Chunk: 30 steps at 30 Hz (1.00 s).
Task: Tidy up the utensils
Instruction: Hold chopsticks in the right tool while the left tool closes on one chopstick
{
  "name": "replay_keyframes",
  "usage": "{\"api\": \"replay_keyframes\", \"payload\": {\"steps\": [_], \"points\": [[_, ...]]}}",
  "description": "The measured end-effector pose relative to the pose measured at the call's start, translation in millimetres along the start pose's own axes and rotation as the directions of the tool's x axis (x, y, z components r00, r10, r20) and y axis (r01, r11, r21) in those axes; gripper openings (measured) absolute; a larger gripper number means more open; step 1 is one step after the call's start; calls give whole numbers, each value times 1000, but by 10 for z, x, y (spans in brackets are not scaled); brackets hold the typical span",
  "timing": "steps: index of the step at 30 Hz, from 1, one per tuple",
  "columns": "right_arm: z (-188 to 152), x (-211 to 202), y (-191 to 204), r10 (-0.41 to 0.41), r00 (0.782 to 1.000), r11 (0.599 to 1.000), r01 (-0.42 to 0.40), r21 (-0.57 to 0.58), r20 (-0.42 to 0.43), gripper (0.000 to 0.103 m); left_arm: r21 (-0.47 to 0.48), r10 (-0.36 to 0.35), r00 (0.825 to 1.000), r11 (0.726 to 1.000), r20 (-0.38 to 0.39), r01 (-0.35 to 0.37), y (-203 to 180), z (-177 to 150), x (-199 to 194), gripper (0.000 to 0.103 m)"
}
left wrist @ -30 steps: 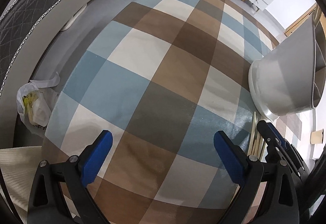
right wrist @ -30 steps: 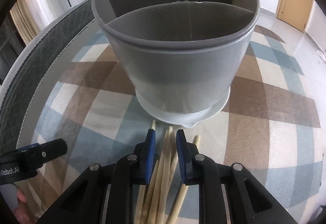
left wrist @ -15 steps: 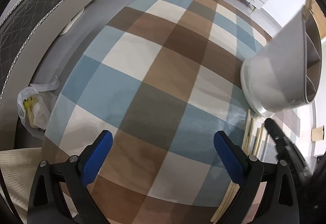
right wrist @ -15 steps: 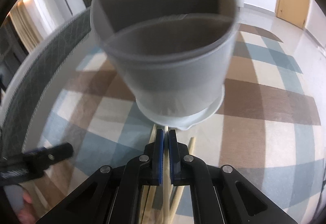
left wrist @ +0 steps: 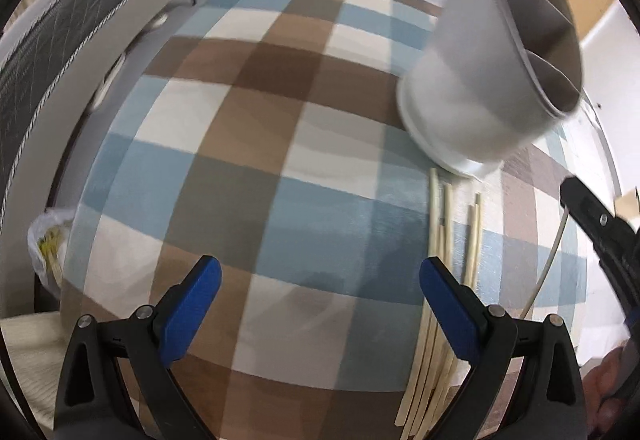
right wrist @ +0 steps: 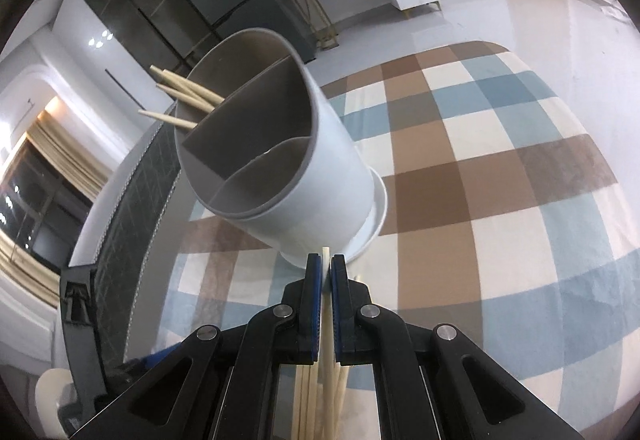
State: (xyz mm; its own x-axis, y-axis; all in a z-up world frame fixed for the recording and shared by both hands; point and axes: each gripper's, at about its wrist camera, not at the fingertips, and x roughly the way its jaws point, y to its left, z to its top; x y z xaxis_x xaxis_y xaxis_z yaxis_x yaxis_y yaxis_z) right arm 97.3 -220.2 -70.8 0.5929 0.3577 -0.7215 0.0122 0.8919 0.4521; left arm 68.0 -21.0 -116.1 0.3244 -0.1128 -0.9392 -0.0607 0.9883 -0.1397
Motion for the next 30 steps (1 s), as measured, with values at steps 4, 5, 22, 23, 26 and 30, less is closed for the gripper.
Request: {"api": "replay_keyframes", "payload": {"steps": [4,5,22,23,26,30], "points": [[0,-99,-9,0,999,1000,0,12,34,4,39,-18,1000,999,-21,19,-146,-37,52,97],[6,-129,-19,-4,999,1000,4,8,43,4,50,-18,999,999,-30,19,-184,-51,66,97],[73,-242,-168,12,997,999,-15,49,71,4,159,109,993,982,-32,-103,-371,-147,217,97],[76,-238,-180,9,998,998,-13,54,70,4,165,114,993,980,-28,-108,-380,-147,210,97],[76,-240,-189,2,998,998,-5,57,69,4,178,123,992,977,-21,-117,-403,-141,201,98],[74,-253,-176,-2,997,999,-1,46,72,4,175,119,993,978,-23,-113,-389,-159,219,99]]}}
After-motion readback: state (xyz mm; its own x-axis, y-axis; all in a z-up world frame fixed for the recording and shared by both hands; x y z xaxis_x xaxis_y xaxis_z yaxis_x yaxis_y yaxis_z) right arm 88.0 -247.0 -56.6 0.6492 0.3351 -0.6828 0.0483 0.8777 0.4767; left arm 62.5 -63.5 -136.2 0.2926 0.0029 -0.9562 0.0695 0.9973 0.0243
